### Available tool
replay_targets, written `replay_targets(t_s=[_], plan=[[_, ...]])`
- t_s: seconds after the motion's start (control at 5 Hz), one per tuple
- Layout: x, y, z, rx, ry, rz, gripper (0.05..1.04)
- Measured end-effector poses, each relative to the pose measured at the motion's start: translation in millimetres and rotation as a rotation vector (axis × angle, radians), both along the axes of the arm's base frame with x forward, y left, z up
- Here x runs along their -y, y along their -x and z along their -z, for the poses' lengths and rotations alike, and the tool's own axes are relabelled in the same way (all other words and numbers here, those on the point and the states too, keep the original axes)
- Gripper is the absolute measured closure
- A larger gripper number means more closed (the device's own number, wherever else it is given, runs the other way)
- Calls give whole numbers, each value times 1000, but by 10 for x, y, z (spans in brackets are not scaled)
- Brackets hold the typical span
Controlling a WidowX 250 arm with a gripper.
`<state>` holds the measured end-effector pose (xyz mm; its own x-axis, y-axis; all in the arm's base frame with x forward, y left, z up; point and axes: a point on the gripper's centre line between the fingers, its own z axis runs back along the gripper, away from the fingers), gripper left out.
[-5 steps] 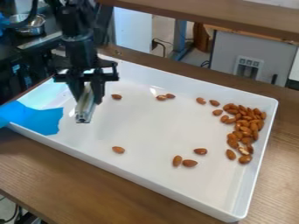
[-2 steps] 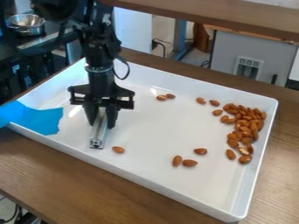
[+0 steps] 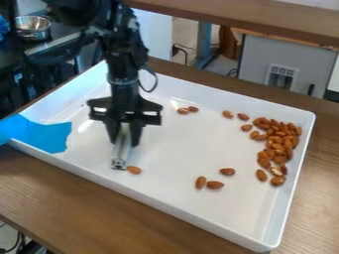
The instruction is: Sweep into pile
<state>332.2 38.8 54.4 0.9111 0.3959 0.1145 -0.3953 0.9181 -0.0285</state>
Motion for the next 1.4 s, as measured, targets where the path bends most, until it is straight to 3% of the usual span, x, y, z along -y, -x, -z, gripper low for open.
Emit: replay_targets(t_s=[0.8, 1.0, 1.4], plan=[[966, 180, 24, -26, 25, 65, 703], [1260, 111, 29, -19, 34, 47, 703], [1698, -263, 21, -8, 60, -29, 703]])
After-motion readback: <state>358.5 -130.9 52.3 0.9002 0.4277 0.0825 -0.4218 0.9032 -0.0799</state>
